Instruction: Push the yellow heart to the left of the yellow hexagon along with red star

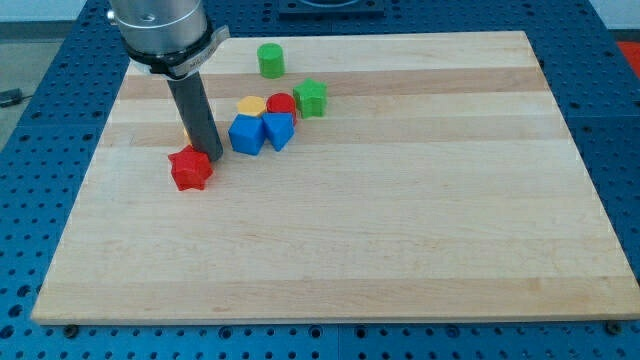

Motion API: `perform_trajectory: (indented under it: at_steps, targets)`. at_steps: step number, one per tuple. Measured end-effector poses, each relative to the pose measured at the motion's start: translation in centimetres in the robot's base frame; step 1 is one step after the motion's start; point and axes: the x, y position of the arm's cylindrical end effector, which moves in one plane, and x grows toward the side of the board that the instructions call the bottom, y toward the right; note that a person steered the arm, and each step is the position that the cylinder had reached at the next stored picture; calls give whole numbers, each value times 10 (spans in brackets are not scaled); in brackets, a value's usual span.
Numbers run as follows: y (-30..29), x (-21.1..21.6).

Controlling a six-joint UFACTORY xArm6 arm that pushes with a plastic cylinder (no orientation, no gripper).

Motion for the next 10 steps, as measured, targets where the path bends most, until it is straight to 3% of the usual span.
perform_trajectory:
  at_steps: [2, 3, 4, 7, 10]
  targets:
    - [20, 50]
    - [-8, 67]
    - [-45, 61]
    - [-18, 49]
    - [-37, 4]
